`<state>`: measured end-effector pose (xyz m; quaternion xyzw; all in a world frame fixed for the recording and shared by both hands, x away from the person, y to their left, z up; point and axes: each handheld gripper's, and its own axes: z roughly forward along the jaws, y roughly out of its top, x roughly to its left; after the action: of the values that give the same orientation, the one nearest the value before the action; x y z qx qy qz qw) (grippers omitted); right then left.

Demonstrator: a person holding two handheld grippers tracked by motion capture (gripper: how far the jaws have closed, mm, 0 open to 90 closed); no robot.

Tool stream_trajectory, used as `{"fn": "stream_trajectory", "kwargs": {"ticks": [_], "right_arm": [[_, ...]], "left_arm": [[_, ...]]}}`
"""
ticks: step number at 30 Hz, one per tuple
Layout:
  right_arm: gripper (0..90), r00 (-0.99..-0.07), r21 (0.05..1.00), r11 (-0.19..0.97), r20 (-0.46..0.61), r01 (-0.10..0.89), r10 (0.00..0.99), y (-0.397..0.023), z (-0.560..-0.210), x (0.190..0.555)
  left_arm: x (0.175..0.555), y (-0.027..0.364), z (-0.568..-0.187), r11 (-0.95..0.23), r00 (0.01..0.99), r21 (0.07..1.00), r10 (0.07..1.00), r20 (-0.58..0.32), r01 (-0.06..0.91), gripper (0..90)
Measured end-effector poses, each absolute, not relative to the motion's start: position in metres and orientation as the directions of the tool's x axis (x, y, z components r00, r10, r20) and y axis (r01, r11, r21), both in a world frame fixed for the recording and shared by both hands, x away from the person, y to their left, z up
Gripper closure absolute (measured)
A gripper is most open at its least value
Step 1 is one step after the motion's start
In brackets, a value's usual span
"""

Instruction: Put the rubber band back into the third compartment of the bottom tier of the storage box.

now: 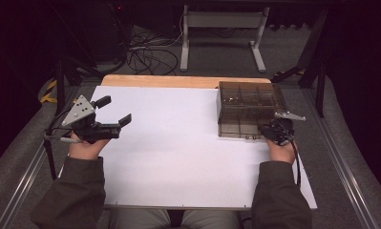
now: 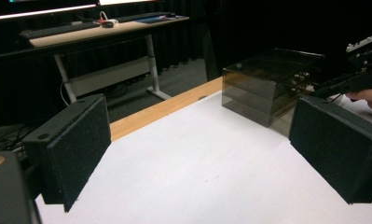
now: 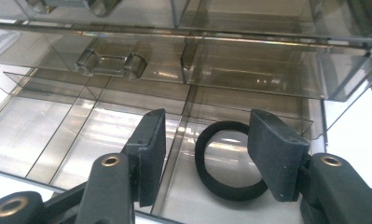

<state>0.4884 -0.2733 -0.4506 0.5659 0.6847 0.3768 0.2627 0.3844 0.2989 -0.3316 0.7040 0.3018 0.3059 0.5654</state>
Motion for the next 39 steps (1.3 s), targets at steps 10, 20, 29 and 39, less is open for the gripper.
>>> {"fn": "stream_trajectory", "kwargs": {"ticks": [10,20,29,39], "right_arm": [[46.0,-0.249,0.823,0.083,0.073,0.562,0.966,-0.267,-0.447,0.485],[38.4,-0.294,0.839,0.103,0.071,0.535,0.953,-0.255,-0.441,0.482],[28.4,-0.343,0.855,0.123,0.067,0.503,0.937,-0.245,-0.434,0.478],[21.7,-0.407,0.863,0.154,0.065,0.482,0.911,-0.232,-0.428,0.477]], "left_arm": [[0.383,0.300,-0.330,-0.175,0.631,0.982,0.770,0.089,0.075,6.3],[0.383,0.300,-0.330,-0.174,0.631,0.982,0.771,0.089,0.075,6.3],[0.383,0.301,-0.330,-0.174,0.629,0.982,0.773,0.088,0.076,6.3],[0.383,0.301,-0.330,-0.175,0.628,0.982,0.773,0.092,0.073,6.3]]}}
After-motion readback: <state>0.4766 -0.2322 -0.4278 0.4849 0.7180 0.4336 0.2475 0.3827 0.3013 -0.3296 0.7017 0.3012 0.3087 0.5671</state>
